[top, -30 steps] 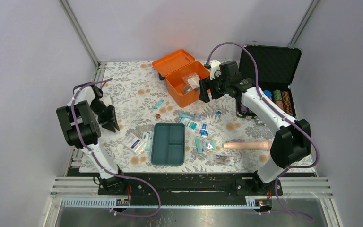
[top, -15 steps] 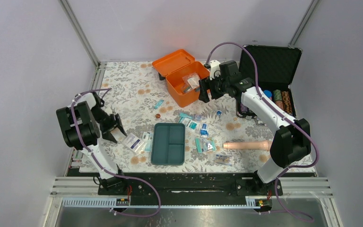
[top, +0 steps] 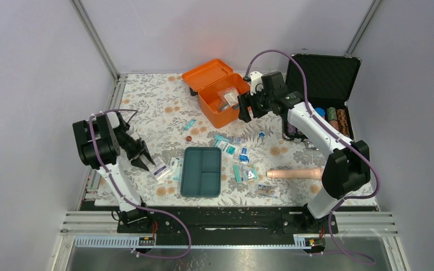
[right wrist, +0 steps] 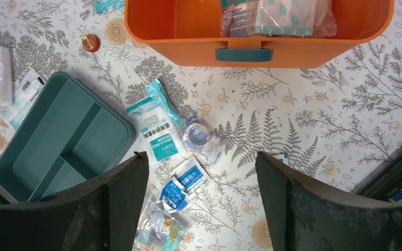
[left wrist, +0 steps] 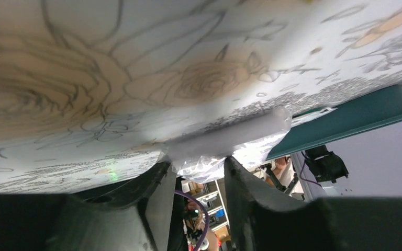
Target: Organize the medicine kit
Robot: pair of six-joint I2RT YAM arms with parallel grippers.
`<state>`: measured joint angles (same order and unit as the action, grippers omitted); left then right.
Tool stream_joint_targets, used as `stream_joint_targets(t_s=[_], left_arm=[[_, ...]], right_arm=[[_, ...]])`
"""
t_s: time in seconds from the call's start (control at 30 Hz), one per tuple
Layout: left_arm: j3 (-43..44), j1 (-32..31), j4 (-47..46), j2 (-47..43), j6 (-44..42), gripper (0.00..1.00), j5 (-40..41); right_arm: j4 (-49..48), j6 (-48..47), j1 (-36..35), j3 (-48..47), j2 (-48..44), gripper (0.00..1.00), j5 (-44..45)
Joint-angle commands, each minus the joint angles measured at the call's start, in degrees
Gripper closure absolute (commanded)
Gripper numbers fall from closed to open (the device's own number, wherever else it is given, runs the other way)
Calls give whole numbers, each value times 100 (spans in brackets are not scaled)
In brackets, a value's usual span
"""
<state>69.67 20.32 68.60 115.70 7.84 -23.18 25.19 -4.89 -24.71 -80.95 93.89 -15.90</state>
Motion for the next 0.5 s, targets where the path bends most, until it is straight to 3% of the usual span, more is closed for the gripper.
stream_joint_targets(t_s=[0.0, 0.2, 0.3, 0.47], left_arm=[[355, -28, -191, 289, 23, 65, -144], [372, -25, -186, 178, -159, 81, -176], [509, -11, -107, -36, -338, 99, -271], [1048, -9, 113, -430, -607, 100, -360]], right_arm=[[90, -151, -43, -315, 62, 19, 126], [71, -147, -45, -255, 102, 19, 82], [14, -95, -44, -231, 120, 19, 39], [-36, -48, -38, -253, 159, 19, -44]])
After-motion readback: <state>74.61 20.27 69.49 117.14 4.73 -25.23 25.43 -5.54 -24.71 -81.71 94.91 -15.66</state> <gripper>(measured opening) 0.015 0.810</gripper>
